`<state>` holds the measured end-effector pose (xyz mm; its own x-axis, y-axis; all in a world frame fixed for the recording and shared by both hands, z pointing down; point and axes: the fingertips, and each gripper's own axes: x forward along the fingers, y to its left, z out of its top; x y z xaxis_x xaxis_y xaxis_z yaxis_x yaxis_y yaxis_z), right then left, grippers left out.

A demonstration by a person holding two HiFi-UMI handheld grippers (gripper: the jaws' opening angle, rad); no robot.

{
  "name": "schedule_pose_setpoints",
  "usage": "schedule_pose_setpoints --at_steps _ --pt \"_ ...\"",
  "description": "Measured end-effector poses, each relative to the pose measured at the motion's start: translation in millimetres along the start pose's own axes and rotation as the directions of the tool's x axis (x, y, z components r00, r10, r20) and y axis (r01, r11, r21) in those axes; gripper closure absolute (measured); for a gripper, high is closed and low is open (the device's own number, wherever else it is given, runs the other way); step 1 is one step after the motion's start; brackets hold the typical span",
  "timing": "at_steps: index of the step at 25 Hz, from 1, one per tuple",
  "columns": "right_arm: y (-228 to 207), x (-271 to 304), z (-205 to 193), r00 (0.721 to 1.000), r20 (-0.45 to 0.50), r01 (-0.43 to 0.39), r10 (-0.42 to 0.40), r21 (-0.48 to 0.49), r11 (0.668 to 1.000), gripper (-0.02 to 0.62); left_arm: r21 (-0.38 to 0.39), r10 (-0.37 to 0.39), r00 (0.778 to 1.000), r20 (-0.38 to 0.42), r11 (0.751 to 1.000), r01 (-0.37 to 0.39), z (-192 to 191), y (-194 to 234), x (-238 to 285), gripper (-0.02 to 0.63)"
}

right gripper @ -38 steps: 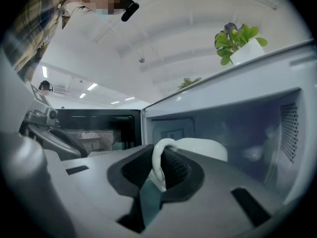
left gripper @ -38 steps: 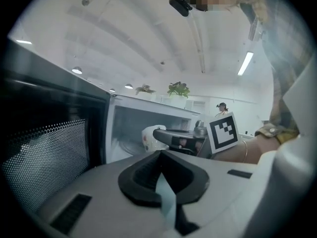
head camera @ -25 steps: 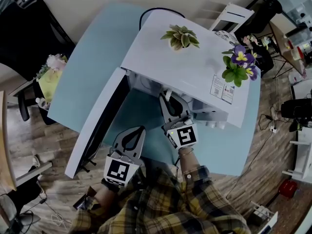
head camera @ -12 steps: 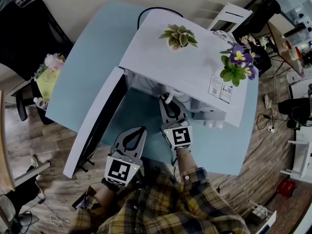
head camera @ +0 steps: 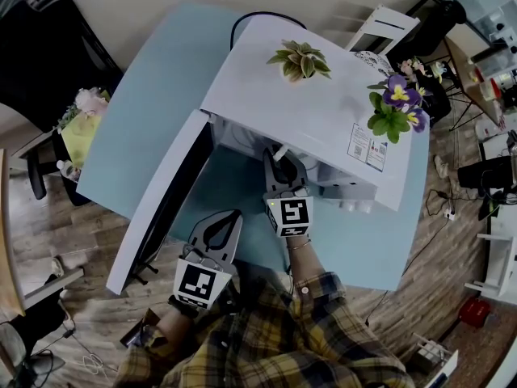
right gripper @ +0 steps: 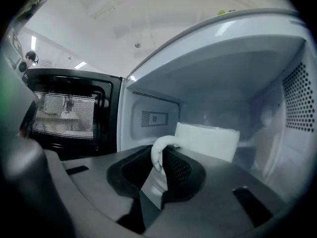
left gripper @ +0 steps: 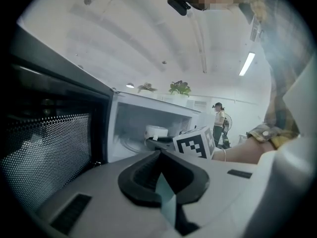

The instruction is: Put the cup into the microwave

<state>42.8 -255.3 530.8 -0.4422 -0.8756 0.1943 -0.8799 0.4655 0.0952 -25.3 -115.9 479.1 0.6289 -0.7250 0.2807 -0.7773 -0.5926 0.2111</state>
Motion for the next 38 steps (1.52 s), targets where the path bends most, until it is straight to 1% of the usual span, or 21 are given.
schedule_pose_setpoints --at_steps 6,9,13,17,20,25,26,30,38 --pt "8 7 -6 1.000 -0.012 0.020 -0.020 0.032 0.999 0.543 0.001 -0.001 1.000 -0.006 1.000 0.001 1 0 -3 0.614" --pt "8 10 -4 0.999 0.004 0.032 -0.033 0.051 0.998 0.543 -0.001 0.008 1.000 0.000 1.000 -0.008 1 4 -5 0.614" --pt "11 13 -3 1.000 0.020 0.011 -0.012 0.079 0.997 0.538 -0.003 0.012 1.000 0.000 1.000 -0.012 0 7 -7 0.614" --pt "16 14 -1 1.000 0.029 -0.013 0.010 0.092 0.996 0.500 0.000 0.007 1.000 0.001 1.000 -0.007 1 6 -8 0.614" --pt "16 13 0 1.000 0.028 -0.006 0.003 0.102 0.995 0.495 -0.006 0.006 1.000 0.005 1.000 -0.006 2 6 -9 0.614" --pt "15 9 -2 1.000 0.024 0.016 -0.019 0.101 0.995 0.457 -0.006 0.003 1.000 0.009 1.000 -0.003 4 7 -10 0.614" --pt "16 9 -2 0.999 0.024 0.019 -0.022 0.101 0.995 0.448 -0.005 0.002 1.000 0.009 1.000 -0.002 4 8 -10 0.614" --pt "19 7 -3 0.999 0.020 0.028 -0.030 0.101 0.994 0.374 -0.001 -0.004 1.000 0.007 1.000 0.004 3 7 -11 0.614" --pt "20 0 -8 0.998 0.010 0.062 -0.064 0.115 0.991 0.310 -0.002 -0.001 1.000 0.010 1.000 0.001 4 7 -12 0.614"
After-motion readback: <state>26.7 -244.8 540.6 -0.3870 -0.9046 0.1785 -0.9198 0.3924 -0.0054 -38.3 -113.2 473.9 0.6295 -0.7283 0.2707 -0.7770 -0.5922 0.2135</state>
